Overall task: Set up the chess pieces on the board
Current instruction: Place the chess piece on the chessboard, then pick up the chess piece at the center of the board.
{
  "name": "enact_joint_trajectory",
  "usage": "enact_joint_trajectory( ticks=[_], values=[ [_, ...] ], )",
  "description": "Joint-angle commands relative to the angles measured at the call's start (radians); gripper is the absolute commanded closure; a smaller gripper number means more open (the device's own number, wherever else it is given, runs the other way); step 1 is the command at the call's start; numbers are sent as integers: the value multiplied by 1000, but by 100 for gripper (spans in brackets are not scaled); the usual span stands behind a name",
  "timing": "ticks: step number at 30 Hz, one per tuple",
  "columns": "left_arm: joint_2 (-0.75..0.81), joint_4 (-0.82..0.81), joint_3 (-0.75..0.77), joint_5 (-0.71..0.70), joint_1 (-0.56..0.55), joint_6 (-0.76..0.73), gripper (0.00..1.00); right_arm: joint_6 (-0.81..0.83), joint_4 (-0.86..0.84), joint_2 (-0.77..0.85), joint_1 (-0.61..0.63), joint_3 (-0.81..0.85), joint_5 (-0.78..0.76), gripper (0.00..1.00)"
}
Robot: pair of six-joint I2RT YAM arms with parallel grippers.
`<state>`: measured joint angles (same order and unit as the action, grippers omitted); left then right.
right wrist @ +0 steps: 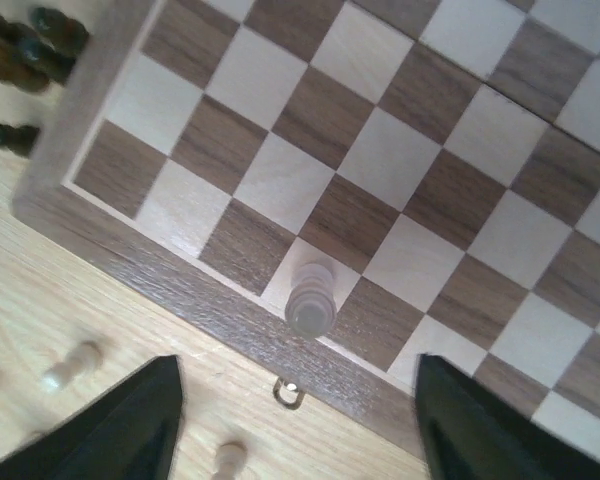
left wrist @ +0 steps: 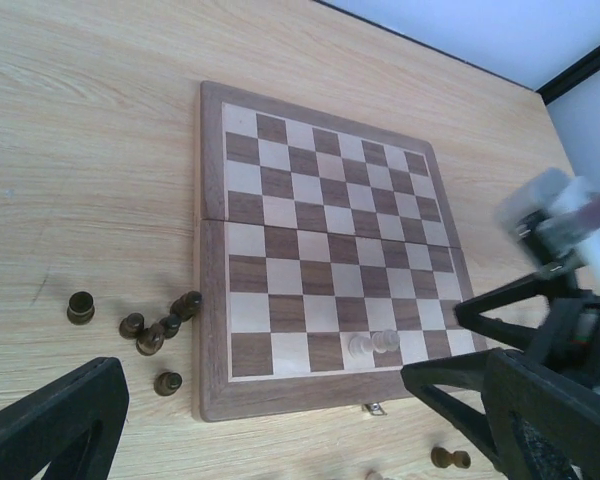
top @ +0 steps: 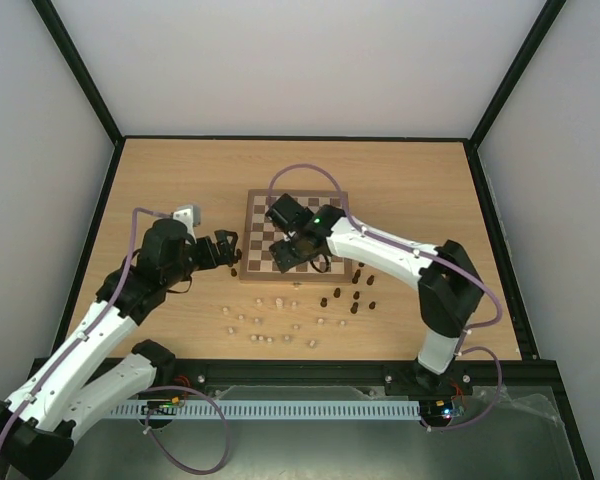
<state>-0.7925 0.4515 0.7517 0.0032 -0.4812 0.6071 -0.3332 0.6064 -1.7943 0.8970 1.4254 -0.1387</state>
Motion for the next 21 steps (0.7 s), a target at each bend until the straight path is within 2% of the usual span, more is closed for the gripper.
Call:
enact_joint_trajectory(
  ticks=[1,2,8,14,16,21],
  values=[
    [31,-11,-3,-19,6,27,0,19,55,112,-2,-14,3,14],
    [34,0,-4,-31,6,31,0,18,49,141,-2,-23,2,2],
    [50,37,-11,11,10,63,0,-39,-4,303,-6,-94,-17,1],
    [92,73,-3,48,10,54,0,-95,-97,390,-3,-267,181,0],
    [112,91,2,43,10,52,0,-95,-104,378,8,-313,206,7],
    [147,87,-8,51,11,57,1,-108,-108,307,167,-342,56,19]
  ],
)
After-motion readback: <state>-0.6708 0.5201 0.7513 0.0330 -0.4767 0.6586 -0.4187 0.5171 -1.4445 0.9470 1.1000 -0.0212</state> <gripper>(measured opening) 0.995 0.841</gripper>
